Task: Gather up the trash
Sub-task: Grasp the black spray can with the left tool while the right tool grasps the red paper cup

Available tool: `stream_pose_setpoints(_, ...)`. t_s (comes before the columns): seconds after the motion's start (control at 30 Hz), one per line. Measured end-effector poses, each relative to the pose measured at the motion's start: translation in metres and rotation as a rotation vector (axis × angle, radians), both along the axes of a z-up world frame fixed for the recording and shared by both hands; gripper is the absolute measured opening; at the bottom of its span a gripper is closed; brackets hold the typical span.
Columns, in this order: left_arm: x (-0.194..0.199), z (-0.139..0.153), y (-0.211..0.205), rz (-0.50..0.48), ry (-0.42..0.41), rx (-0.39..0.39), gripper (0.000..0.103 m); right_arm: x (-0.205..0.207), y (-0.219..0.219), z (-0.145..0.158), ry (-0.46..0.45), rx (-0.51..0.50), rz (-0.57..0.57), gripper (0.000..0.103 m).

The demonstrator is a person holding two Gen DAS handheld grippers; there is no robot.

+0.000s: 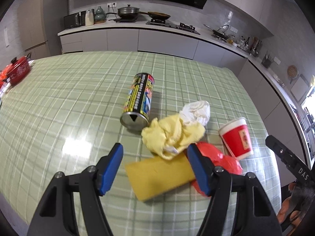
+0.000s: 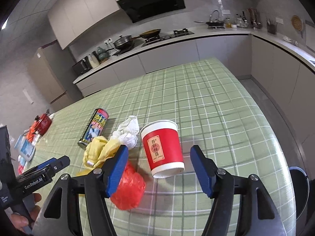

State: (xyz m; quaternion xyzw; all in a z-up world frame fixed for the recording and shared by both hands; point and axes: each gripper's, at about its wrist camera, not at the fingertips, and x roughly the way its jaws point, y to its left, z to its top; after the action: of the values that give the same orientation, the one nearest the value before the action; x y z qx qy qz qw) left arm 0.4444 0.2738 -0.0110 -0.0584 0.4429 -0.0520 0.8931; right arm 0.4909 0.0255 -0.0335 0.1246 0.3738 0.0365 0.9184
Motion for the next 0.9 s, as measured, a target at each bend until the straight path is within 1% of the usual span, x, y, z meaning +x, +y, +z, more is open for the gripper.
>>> stream_pose_setpoints(0.17,0.028,-0.003,0.018,-0.014,0.009,-0.024,0.069,0.017,0.01,-0.004,0.022,-0.021,-0.03,0.071)
stream_pose_setpoints(0.27,0.042,-0.006,0.023,-0.027,0.013,-0.025,0.069,0.027,0.016,-0.01,0.04,-0.038,-0.044,0.072)
stream_pose_setpoints(0.37,0.059,-0.008,0.023,-0.046,0.01,-0.031,0.069,0.039,0.017,-0.018,0.063,-0.059,-0.061,0.073)
stream_pose_setpoints(0.47,0.077,-0.014,0.018,-0.076,0.028,-0.034,0.069,0.048,0.016,-0.023,0.079,-0.071,-0.073,0.073)
stream_pose_setpoints(0.57,0.098,-0.023,0.009,-0.097,0.044,-0.007,0.069,0.056,0.015,-0.031,0.098,-0.082,-0.08,0.073)
stream_pose_setpoints(0.63,0.111,-0.031,0.006,-0.103,0.067,-0.004,0.069,0.062,0.015,-0.036,0.112,-0.09,-0.079,0.073)
stream_pose_setpoints(0.83,0.14,-0.049,0.005,-0.116,0.108,-0.011,0.069,0.074,0.017,-0.052,0.154,-0.107,-0.074,0.073)
stream_pose_setpoints(0.9,0.146,-0.057,0.006,-0.121,0.127,-0.018,0.068,0.076,0.015,-0.057,0.169,-0.097,-0.071,0.073)
